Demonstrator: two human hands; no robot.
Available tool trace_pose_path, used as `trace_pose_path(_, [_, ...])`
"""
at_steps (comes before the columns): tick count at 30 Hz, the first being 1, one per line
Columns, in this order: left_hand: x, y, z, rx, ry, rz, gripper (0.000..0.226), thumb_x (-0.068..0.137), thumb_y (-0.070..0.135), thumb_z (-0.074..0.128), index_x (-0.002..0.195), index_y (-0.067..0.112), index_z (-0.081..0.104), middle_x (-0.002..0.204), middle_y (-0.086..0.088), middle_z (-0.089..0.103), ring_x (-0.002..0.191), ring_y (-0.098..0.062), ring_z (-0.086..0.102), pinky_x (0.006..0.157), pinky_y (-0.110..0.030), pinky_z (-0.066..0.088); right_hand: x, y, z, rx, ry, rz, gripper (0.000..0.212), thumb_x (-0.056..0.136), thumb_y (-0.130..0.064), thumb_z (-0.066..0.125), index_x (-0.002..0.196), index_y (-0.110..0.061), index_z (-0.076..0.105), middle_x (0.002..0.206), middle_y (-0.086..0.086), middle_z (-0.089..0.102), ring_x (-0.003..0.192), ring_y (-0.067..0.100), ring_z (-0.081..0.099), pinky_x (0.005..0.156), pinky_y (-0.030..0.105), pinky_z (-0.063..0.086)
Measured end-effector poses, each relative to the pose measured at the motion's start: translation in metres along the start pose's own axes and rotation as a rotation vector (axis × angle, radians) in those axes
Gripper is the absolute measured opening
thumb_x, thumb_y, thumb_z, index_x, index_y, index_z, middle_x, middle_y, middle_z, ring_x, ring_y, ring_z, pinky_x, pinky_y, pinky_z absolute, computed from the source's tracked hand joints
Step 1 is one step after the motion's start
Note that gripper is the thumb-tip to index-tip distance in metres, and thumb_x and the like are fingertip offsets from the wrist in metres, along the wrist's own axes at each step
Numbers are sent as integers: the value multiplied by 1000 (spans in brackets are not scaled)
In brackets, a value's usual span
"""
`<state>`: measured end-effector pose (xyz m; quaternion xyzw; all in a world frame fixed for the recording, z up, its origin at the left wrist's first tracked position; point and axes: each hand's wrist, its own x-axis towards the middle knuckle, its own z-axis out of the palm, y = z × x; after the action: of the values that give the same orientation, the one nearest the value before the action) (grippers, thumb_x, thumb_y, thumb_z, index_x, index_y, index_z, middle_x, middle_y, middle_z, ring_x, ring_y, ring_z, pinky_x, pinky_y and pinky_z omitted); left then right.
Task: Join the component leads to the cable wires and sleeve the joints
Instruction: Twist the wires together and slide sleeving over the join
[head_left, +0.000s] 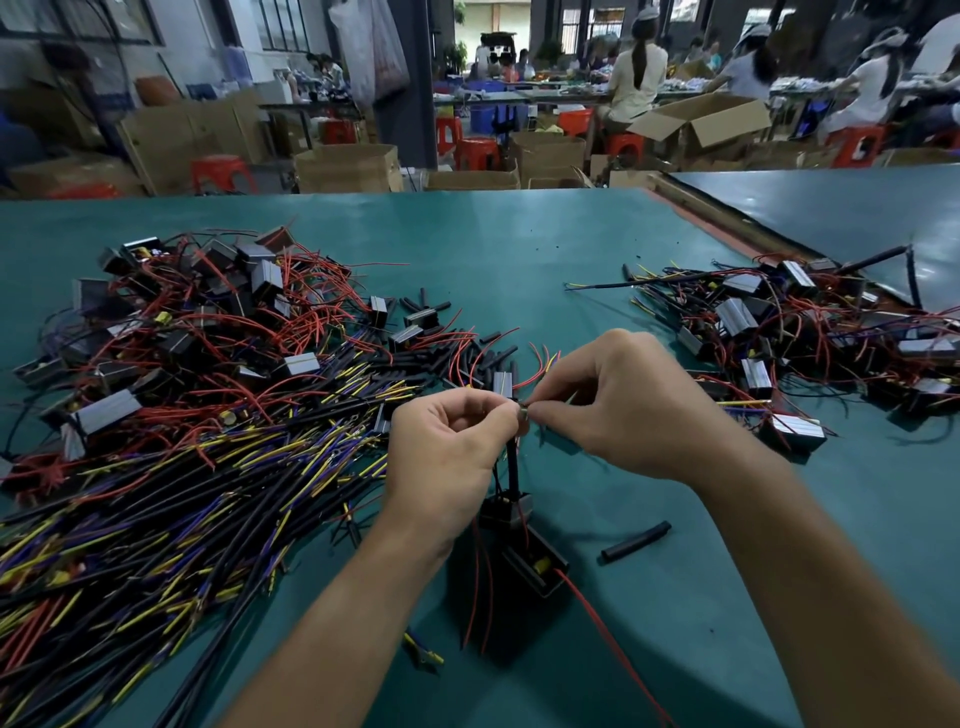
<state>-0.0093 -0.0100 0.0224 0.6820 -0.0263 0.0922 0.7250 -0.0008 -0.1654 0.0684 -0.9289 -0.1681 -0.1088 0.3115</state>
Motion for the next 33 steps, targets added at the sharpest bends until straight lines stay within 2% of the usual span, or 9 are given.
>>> trace_pose_path(3, [0,1,0,-9,8,-15,14,82,1,68,69,2,72,60,-9,68,37,0,44,40,-11,33,-1,-2,0,-35,68,-32,4,78,-31,77,76,-35,77,55,-19,61,57,3,55,56,24,40])
trace_pose_path(6, [0,3,-1,-19,-8,-34,15,84,-5,65,70,-4,70,52,-2,64,31,2,40,37,-8,30,-1,-5,2,-37,97,-68,8,78,-27,76,79,-35,77,70,-12,69,67,15,61,65,34,51])
trace_pose_path(8, [0,5,-2,-19,-18,-65,15,84,-5,64,71,-6,70,51,-1,63,30,2,39,36,-7,29,-2,-7,3,-48,100,-113,11,78,-22,74,80,-33,77,78,-11,70,73,18,63,70,38,52])
trace_pose_path(12, [1,6,-3,60,-69,-110,25,85,2,65,60,4,69,43,4,55,31,0,33,36,-11,27,-2,-8,3,-39,90,-178,15,78,-16,73,80,-30,78,82,-8,71,76,21,66,70,40,53])
trace_pose_path(17, [0,9,-5,17,-104,-179,26,88,2,61,62,4,67,40,7,54,29,-1,36,35,-10,26,-1,-7,2,-28,67,-210,21,78,-11,73,80,-30,79,82,-9,71,77,20,67,69,40,53])
trace_pose_path(21, [-1,9,-6,-16,-134,-223,27,89,6,62,64,9,68,43,6,55,32,-4,26,36,-13,17,-1,-5,1,-34,66,-178,14,77,-14,78,80,-28,80,82,-12,71,76,15,66,72,39,53])
trace_pose_path(27, [-1,11,-7,-54,-162,-252,23,88,3,62,67,6,69,48,3,59,30,-2,33,34,-11,23,-1,-3,0,-81,8,-161,5,78,-29,79,79,-33,76,73,-20,62,71,11,58,70,38,51])
trace_pose_path(30, [-1,9,-7,-8,-161,-192,24,86,1,64,64,9,70,49,3,60,31,-1,31,35,-12,24,-2,-1,0,-126,-29,-143,4,80,-31,75,80,-34,72,75,-16,64,68,10,52,67,36,49])
trace_pose_path(33, [0,9,-6,63,-151,-52,20,82,-6,67,65,4,71,53,0,65,37,0,47,42,-9,37,-1,0,-2,-120,-83,-122,12,84,-29,71,75,-36,67,70,-16,63,64,8,52,59,28,42])
